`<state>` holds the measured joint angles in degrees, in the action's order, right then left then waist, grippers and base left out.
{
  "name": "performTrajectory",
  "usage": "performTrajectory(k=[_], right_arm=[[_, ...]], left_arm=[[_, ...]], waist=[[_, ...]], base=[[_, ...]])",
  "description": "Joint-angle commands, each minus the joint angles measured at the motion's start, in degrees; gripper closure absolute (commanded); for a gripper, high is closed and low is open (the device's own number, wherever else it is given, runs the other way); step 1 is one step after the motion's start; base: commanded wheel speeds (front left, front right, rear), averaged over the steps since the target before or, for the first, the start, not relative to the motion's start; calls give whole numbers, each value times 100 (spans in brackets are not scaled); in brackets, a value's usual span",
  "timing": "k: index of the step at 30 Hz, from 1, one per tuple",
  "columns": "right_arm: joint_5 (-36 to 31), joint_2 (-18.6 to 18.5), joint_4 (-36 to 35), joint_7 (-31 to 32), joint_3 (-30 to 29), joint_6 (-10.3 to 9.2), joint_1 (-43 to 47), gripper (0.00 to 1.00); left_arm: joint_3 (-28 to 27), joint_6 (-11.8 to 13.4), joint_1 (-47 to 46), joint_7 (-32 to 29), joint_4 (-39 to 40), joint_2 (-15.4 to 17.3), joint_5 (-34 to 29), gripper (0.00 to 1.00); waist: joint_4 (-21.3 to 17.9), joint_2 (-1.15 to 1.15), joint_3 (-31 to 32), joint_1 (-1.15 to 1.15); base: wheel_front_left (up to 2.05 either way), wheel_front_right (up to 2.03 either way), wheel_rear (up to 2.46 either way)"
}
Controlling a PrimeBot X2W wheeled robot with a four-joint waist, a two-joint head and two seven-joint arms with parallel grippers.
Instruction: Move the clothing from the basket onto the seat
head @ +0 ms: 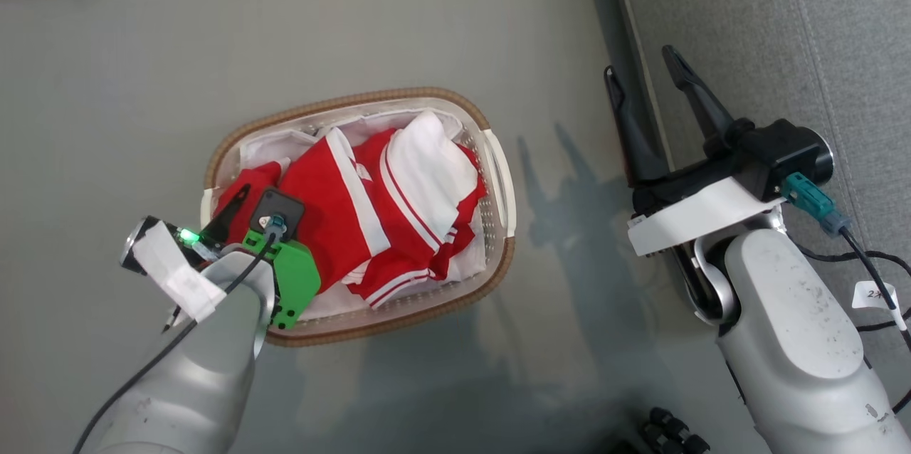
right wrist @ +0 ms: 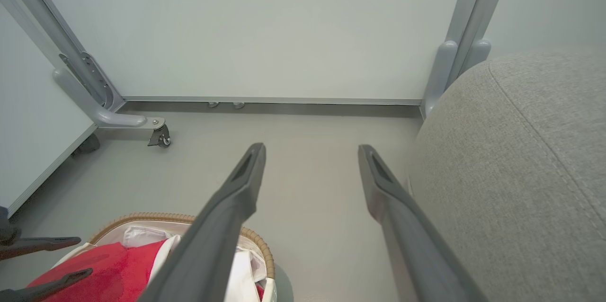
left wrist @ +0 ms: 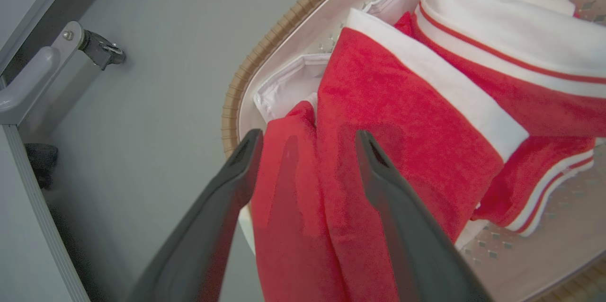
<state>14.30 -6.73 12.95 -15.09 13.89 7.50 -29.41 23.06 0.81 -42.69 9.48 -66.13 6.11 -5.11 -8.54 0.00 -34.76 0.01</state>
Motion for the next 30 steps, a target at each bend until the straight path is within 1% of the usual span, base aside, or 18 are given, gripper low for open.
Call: performTrajectory(k=[1, 6, 9, 13, 16, 19, 25, 30], right_arm=[[37, 8, -34, -10, 3, -2, -90, 0], [63, 82, -15, -10, 31, -2, -151, 0], [75, 123, -24, -10, 58, -2, -194, 0], [83, 175, -52, -10, 106, -2, -245, 0], [106, 223, -108, -10, 173, -2, -340, 0], [123, 270, -154, -10, 233, -2, -382, 0], [143, 317, -270, -10, 346, -2, -510, 0], [193, 344, -333, -10, 434, -2, -561, 0]], left_arm=[[59, 45, -224, -130, -134, 70, -112, 0], [212, 72, -639, -819, -535, 92, -199, 0], [265, 77, -794, -1111, -612, 115, -234, 0], [309, 150, -937, -1497, -693, 163, -237, 0], [378, 72, -1054, -1745, -723, 195, -251, 0], [451, -9, -1165, -1902, -735, 213, -293, 0], [710, -29, -1400, -1990, -742, 212, -472, 0], [839, -71, -1512, -2158, -754, 267, -498, 0]], waist=[[-360, 0, -549, -1], [-446, 0, -825, -1], [-496, 0, -937, -1], [-569, 0, -1065, -1], [-638, 0, -1183, -1], [-680, 0, -1295, -1], [-757, 0, -1542, -1], [-841, 0, -1669, -1]], base=[[0, 0, 0], [0, 0, 0], [0, 0, 0], [0, 0, 0], [0, 0, 0], [0, 0, 0], [0, 0, 0], [0, 0, 0]])
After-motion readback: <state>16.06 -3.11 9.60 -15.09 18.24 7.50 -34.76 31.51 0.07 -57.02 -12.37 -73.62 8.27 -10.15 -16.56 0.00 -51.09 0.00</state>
